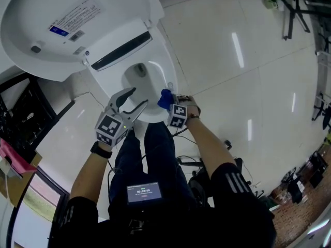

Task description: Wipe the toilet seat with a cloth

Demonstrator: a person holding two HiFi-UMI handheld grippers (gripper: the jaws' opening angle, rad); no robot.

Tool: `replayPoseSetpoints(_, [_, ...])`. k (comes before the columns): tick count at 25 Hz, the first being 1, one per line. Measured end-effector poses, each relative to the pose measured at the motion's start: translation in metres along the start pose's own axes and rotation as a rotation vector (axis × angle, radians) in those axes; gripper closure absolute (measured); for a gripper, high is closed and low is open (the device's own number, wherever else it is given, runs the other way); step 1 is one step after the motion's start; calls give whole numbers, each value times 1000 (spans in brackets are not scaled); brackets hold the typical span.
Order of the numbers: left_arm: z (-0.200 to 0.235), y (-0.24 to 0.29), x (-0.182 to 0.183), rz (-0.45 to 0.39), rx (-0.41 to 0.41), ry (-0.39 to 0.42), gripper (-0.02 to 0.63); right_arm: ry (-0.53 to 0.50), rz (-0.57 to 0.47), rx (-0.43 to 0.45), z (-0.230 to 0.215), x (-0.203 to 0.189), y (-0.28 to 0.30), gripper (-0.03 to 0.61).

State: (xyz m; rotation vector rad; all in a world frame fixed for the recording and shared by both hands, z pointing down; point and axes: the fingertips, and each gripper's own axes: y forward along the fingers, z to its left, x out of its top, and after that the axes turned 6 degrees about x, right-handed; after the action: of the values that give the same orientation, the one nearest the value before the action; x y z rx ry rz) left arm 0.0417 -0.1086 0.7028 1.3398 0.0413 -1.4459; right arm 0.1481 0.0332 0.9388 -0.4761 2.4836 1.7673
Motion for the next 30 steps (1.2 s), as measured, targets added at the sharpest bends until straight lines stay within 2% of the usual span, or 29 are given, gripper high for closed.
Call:
replayPoseSetpoints(5, [-3, -8, -6, 5, 6, -10, 380, 26, 12, 69, 26, -1, 10, 302])
replayPoseSetpoints(8, [-4, -14, -3, -6, 13, -12, 380, 17, 3, 89, 21, 6, 5, 304])
replayPoseSetpoints(14, [6, -20, 3, -34, 39, -20, 380, -21, -60, -68, -66, 58, -24, 303])
replayPoseSetpoints(18, [11, -20, 6, -54, 56, -31, 380, -119, -7, -127, -117, 88, -30, 302])
replayPoseSetpoints(21, [13, -19, 3, -54, 65, -43, 380, -148, 51, -119, -134, 93, -19, 301])
replayPoseSetpoints(26, [16, -20, -5, -40, 70, -57, 380, -122, 96, -107, -124, 86, -10, 303])
replayPoseSetpoints(30, [12, -19, -4, -37, 62, -50, 380, -106, 124, -41, -88, 62, -4, 302])
